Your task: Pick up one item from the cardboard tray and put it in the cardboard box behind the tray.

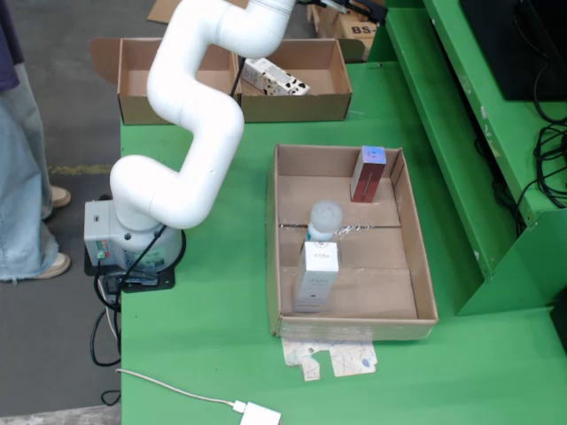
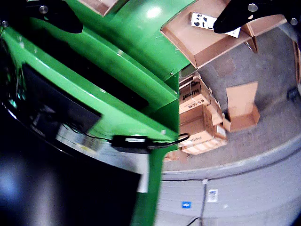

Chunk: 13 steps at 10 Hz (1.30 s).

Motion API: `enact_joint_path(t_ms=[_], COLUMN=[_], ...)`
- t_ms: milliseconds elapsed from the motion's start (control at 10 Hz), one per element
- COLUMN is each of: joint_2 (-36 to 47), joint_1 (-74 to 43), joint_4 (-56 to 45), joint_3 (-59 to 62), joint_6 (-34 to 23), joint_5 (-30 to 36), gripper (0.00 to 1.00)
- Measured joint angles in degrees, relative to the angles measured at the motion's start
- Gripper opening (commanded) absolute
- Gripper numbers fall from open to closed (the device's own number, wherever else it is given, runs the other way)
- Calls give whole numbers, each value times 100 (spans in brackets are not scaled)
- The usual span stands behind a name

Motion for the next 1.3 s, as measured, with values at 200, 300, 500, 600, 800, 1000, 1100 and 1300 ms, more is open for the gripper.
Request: enact_joint_path(t_ms=[200, 300, 500, 600, 800, 1000, 1100, 1300], joint_2=[299, 264, 729, 1063, 1520, 2101, 2417, 2909], joint_1=[-554, -782, -1336, -1652, -2127, -2672, -2997, -3471], joint_4=[-554, -800, -1353, -1660, -1660, -1318, -1125, -1073], joint_3=[280, 289, -264, -571, -1046, -1600, -1925, -2391], joint_6=[491, 535, 535, 474, 308, -17, -202, -272], joint_5=[545, 782, 1292, 1397, 1643, 1872, 2012, 2083], gripper=[100, 100, 100, 100, 100, 100, 100, 100])
